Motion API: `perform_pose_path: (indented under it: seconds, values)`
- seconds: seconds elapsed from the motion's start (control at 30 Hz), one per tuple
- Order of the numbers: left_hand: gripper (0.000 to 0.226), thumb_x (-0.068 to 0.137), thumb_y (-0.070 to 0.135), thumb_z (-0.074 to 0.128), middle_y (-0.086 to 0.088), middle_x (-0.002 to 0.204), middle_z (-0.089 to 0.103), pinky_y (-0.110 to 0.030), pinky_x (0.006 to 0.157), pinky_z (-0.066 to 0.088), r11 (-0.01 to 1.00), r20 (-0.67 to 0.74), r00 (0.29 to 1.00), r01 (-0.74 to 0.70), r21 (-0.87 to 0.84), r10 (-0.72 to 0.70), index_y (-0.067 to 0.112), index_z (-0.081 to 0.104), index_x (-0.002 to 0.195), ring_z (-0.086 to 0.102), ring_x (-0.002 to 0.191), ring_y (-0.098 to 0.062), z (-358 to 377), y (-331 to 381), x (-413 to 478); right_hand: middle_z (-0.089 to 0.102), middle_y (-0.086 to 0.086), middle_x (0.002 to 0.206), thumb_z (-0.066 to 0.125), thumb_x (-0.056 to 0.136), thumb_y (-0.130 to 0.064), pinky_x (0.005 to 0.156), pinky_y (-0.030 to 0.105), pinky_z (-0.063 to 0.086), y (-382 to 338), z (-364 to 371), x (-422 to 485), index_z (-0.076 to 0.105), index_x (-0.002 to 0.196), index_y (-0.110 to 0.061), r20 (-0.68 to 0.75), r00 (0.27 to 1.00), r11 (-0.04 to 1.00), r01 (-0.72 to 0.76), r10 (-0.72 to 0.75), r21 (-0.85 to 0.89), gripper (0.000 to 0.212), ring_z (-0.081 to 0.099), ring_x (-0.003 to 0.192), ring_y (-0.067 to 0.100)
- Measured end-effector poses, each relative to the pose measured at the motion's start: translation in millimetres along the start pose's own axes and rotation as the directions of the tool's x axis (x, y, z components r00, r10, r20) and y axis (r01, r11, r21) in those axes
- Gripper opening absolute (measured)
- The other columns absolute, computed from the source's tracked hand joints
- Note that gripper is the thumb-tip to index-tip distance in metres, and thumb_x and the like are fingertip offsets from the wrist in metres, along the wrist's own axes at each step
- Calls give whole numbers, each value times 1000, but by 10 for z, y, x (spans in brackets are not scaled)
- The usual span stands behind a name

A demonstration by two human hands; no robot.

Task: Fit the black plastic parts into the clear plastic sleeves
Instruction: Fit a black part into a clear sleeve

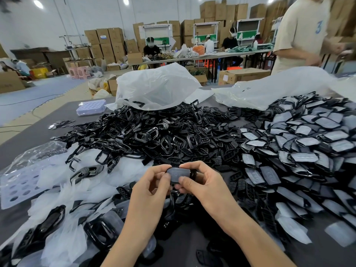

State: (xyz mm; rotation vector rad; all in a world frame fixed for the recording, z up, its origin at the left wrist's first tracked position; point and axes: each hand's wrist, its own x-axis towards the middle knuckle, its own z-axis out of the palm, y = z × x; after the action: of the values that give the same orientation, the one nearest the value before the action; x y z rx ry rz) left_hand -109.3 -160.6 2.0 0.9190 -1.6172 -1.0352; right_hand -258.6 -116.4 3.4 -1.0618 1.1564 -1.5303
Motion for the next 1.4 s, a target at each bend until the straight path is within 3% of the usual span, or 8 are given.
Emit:
perform_pose_path:
  seconds: [0.17,0.33,0.5,0.67,0.87,1.1,1.23,1.4]
  values:
    - [23,97,21,58,11,83,70,-20,65,51,985,-16,995,-93,147,97,42,66,100,66,76,-13,1,8,-33,79,8,92,74,85,-34,72,21,58,-34,28,-5,76,95,-25,-44,999,994,-1,6,105,14,77,83,24]
    - [29,100,19,54,15,81,71,-14,62,48,990,-26,997,-68,125,72,45,68,100,65,73,-9,45,49,-69,78,8,87,71,94,-12,69,21,57,-5,-20,13,77,95,-21,-80,997,995,-1,8,97,11,75,75,20]
    - [19,97,21,61,8,82,71,-29,71,56,999,-7,999,-32,43,32,39,67,97,67,76,-15,70,39,-66,78,10,89,70,93,-10,68,20,57,-21,-5,6,76,102,-15,-41,999,994,-7,12,108,11,74,75,19]
    - [29,98,16,60,5,73,70,-12,66,48,999,-9,999,-32,5,32,44,67,95,67,73,-7,43,53,-38,77,12,91,60,101,-13,72,21,58,-14,17,22,79,101,-18,-23,999,980,-31,37,197,20,74,79,20]
    - [25,97,20,61,4,73,71,-15,65,49,999,-5,1000,-12,-37,12,43,68,96,68,73,-12,52,41,-49,77,10,93,60,101,-12,72,22,57,-26,0,19,79,100,-23,-17,999,983,-38,42,179,22,73,80,19]
    - [26,97,20,62,6,71,67,-10,59,42,999,24,999,-30,-13,30,45,71,97,58,62,-2,66,35,-85,75,6,86,69,95,-11,64,22,56,-12,-2,22,79,84,-29,-18,996,978,-77,82,193,23,71,71,17]
    - [33,97,18,61,8,80,72,-11,67,48,998,58,997,-56,7,56,48,72,103,65,72,-4,89,34,-103,74,10,81,73,84,-19,61,24,56,-22,10,13,76,81,-25,43,996,974,-82,75,213,7,70,67,20]
    - [41,102,12,53,18,90,63,-7,76,43,946,120,967,-246,211,225,49,66,113,63,87,-4,86,33,-116,71,6,74,72,79,-19,58,24,53,-29,-3,6,69,68,-32,60,995,986,-86,79,142,17,69,64,19]
